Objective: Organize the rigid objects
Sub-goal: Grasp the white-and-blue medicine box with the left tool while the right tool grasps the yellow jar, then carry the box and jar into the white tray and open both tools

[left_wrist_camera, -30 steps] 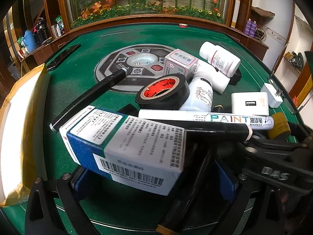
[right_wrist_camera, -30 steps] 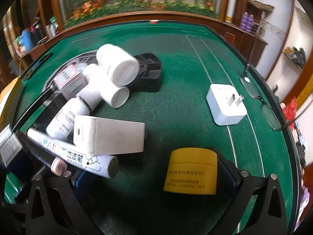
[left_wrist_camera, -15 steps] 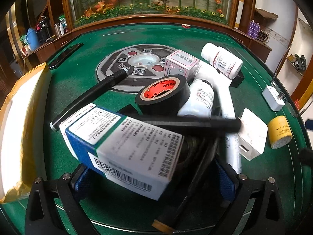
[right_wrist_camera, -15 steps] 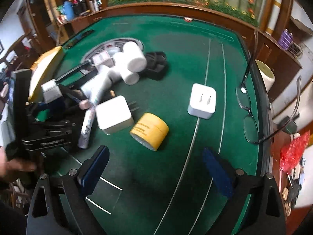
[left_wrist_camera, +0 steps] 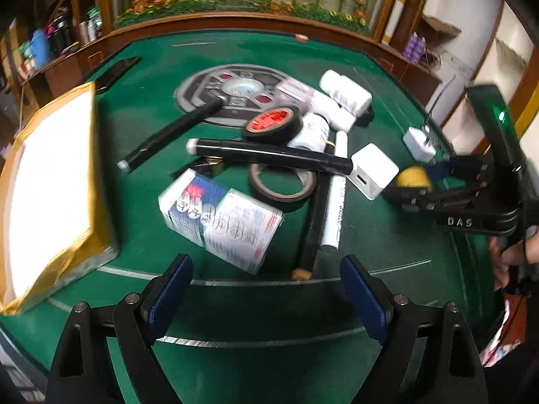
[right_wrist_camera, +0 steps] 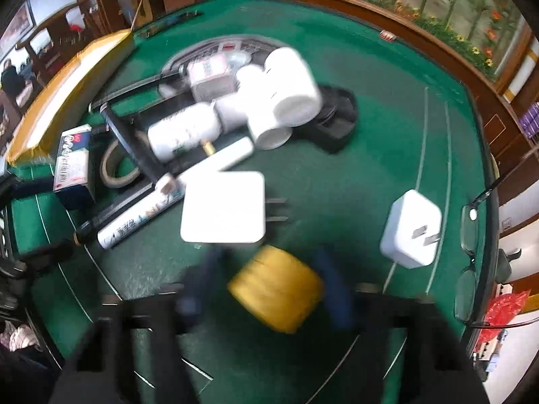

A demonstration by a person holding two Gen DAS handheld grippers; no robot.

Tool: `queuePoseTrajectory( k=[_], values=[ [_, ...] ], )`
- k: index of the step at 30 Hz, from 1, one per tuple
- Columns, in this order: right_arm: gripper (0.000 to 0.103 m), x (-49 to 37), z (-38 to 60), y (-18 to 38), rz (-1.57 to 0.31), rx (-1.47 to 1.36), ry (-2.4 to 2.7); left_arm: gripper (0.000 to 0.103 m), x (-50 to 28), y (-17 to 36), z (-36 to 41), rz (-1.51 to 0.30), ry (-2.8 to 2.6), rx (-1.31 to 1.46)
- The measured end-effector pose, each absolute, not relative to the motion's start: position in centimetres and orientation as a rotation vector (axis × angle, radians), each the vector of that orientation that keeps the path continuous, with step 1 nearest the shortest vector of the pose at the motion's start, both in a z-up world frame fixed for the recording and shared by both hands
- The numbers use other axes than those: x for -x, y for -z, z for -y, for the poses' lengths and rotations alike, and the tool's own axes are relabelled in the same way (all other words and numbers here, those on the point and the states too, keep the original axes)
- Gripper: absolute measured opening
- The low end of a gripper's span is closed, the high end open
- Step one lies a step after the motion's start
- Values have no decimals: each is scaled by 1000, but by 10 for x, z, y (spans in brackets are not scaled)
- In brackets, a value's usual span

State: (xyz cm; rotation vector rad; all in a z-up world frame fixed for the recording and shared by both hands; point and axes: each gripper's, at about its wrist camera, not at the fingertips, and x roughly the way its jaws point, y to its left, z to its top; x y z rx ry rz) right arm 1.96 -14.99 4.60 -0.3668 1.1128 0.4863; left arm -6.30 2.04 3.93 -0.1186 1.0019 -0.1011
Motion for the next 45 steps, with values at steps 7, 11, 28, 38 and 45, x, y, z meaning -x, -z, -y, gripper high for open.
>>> queuePoseTrajectory(
  k=[7, 11, 28, 38, 45],
  values=[
    [48, 5, 166, -62, -1120, 205, -511, 92, 85, -49, -36, -989, 104, 193],
    [48, 23, 182, -70, -1099, 155, -480, 92, 76, -48, -29, -1006, 111, 183],
    [48, 63, 222, -95, -1015, 121, -423, 49, 0, -17, -41, -1201, -142, 323],
    [48, 61, 201, -99, -1002, 143, -470, 43, 27, -31, -52, -1113, -20, 321],
    [48, 61, 170, -99, -1016, 172, -530, 43, 54, -66, -55, -1001, 27, 275]
  ],
)
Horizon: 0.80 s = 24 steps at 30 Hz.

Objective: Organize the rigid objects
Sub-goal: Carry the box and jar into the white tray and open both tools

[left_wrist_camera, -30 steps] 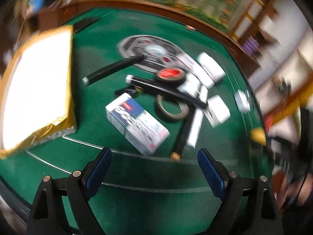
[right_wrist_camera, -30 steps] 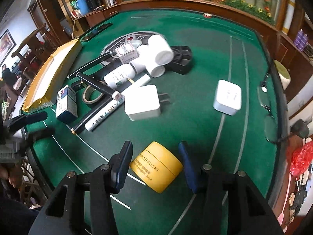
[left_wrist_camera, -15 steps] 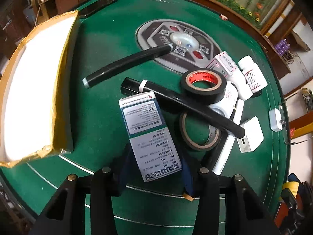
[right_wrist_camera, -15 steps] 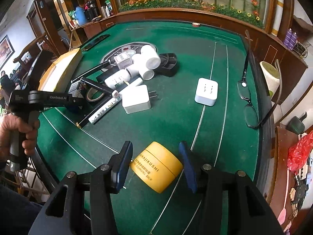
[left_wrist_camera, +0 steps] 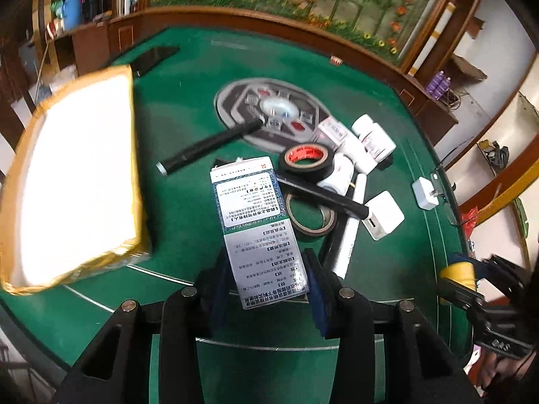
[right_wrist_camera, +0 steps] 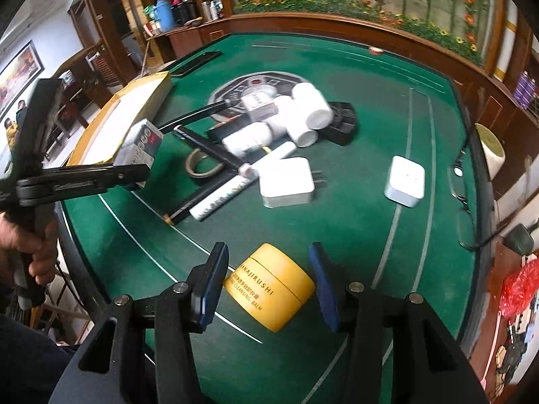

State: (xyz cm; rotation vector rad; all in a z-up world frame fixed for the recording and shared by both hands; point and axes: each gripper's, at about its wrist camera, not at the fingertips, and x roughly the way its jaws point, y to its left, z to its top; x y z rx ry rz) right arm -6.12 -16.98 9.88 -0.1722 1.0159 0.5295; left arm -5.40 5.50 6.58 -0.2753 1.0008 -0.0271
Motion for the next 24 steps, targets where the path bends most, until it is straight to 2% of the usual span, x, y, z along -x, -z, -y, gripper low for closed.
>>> queuePoseTrajectory(
  k=[16, 24],
  values=[
    [48, 40, 23, -141, -1010, 255, -767, 43, 87, -117, -161, -808, -139, 329],
    [48, 21, -69, -145, -1038, 278, -826, 43, 81, -107, -205, -811, -191, 329]
  ],
)
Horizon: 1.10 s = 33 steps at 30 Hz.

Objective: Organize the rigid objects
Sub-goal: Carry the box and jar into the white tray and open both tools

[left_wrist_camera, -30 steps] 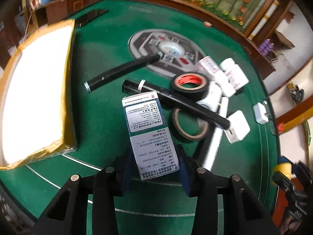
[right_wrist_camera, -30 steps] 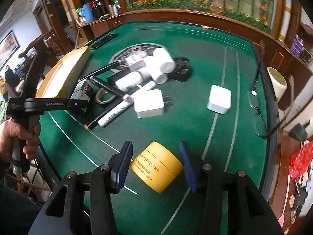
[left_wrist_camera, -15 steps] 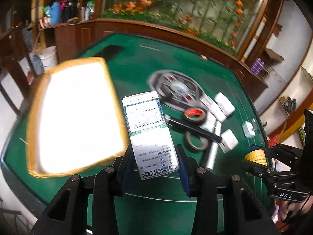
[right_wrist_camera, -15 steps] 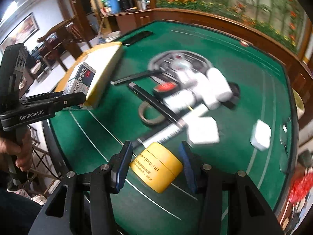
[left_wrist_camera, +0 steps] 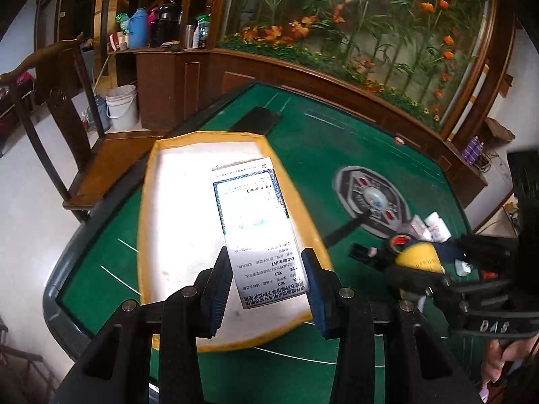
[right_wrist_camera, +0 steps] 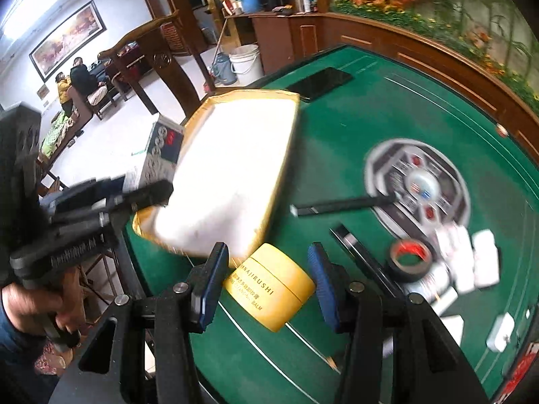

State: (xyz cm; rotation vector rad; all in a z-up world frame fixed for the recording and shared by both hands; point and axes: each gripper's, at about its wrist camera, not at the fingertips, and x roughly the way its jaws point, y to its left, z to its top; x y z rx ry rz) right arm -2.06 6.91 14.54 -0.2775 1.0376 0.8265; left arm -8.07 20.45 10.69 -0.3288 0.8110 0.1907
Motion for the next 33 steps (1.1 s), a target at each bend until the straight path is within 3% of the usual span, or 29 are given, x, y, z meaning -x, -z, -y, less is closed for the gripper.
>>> queuePoseTrajectory(
  k=[9, 15, 22, 33],
  values=[
    [48, -10, -139, -139, -1095, 238, -821, 43, 67, -98, -245, -825, -183, 349],
    [48, -51, -175, -141, -1108, 197, -780, 43, 18, -91, -271, -837, -140, 362],
    [48, -107, -237, -112, -1184, 172, -758, 43, -38, -51, -311, -898, -191, 421],
    [49, -153, -263, -72, -1225, 181, -628, 44, -54, -26, -307, -933, -171, 446]
  ],
)
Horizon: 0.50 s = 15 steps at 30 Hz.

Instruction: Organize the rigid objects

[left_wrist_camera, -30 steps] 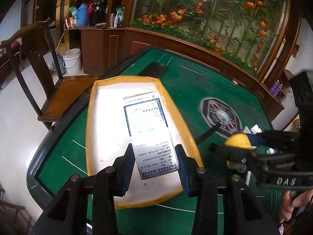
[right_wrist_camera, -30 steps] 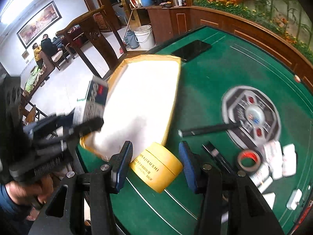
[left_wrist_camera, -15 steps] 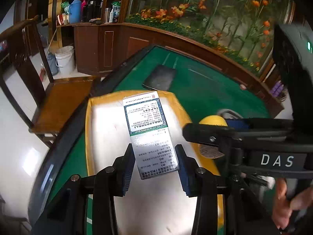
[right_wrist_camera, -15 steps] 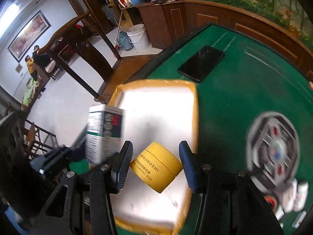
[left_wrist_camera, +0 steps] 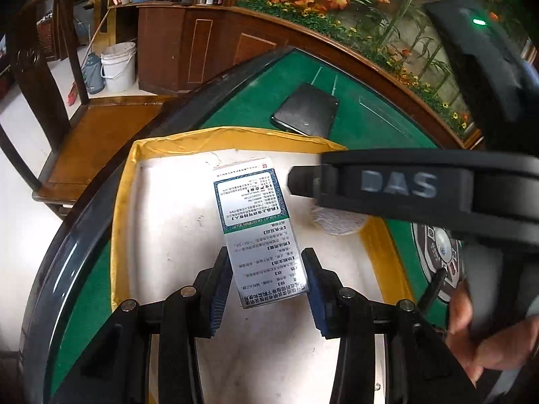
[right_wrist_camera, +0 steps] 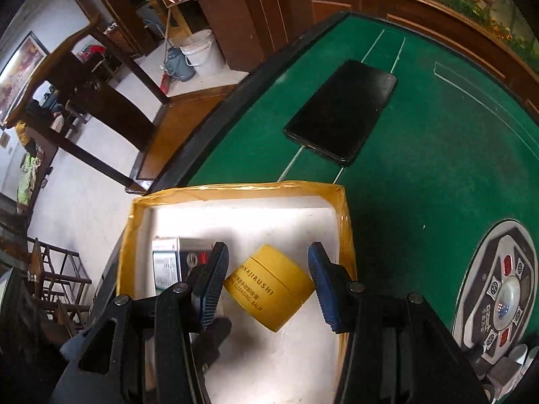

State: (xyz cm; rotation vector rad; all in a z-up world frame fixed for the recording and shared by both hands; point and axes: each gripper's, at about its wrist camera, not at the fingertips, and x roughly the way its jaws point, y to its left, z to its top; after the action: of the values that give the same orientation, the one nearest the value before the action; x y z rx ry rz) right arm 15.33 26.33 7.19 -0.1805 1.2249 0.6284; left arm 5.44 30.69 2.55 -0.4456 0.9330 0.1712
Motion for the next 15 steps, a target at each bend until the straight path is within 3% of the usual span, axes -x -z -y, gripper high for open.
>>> queuePoseTrajectory(
  k=[4, 6, 15],
  values=[
    [51, -159, -263, -66, -1223, 180, -623, 48, -51, -27, -306, -915, -179, 434],
    [65, -163, -259, -67, -1219, 158, -621, 52, -49, -29, -304, -906, -168, 441],
    [69, -161, -239, -98, -1165, 79, -683, 64, -29, -46, -270, -858, -108, 408]
  ],
)
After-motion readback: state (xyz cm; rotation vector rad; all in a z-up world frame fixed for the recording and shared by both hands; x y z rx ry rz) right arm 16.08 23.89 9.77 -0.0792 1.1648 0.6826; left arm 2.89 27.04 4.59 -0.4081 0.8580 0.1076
